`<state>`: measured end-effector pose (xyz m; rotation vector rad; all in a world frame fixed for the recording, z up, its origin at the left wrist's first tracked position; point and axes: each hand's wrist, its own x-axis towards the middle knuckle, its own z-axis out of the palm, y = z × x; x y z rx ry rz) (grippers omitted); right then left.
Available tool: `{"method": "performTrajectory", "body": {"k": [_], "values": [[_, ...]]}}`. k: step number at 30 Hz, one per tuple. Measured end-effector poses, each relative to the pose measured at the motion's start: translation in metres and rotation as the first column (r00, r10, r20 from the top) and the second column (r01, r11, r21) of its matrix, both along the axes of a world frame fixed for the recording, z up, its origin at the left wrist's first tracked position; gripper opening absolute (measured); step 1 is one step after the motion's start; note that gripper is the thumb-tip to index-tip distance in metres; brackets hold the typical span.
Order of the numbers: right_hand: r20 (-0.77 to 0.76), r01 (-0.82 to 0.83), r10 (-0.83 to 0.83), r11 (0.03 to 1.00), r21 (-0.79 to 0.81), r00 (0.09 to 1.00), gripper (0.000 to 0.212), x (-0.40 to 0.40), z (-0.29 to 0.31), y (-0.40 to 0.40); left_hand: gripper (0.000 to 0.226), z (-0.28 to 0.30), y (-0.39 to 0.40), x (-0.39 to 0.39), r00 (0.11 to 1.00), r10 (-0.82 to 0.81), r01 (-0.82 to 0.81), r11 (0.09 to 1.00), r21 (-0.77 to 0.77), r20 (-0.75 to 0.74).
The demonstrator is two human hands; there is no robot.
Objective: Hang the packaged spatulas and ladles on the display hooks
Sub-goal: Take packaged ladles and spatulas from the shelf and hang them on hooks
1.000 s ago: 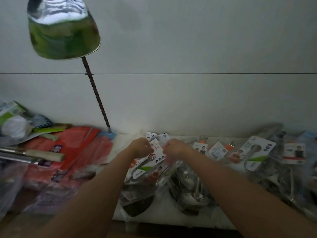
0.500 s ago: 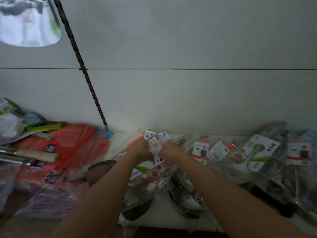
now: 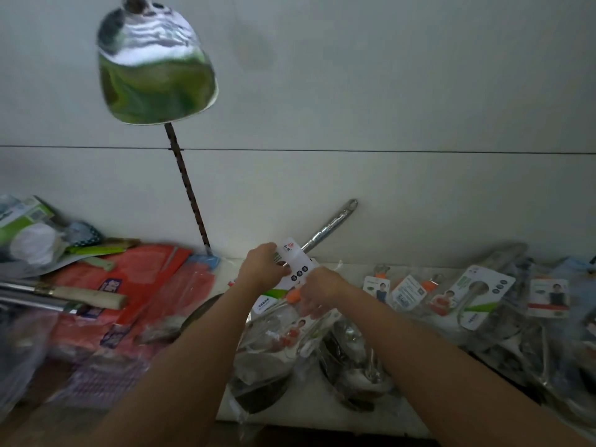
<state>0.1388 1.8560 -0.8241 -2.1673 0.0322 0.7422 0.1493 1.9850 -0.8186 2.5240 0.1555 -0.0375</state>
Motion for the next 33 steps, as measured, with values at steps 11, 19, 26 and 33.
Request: {"method": "performTrajectory", "body": {"k": [11,19,26,33], "values": [[0.064,0.081,-0.099,0.967,0.240,0.993,0.011,-0.021,0.029,0.001,0.021,0.053,-0.007,-0.017,0.987,-0.003,0.054,0.950,-0.308,0.163],[0.208,0.158,-0.281,0.871,0.466,0.937,0.015,-0.035,0.074,-0.021,0.031,0.095,-0.013,-0.041,0.987,0.040,0.063,0.801,-0.596,0.158],[0.389,0.133,-0.287,0.917,0.377,0.875,0.012,-0.053,0.126,-0.027,0.030,0.132,-0.023,-0.068,0.971,0.034,0.118,0.792,-0.599,0.236],[0.522,0.154,-0.306,0.937,0.314,0.796,0.012,-0.087,0.164,-0.029,0.025,0.170,-0.022,-0.099,0.959,0.018,0.162,0.784,-0.599,0.283]]}}
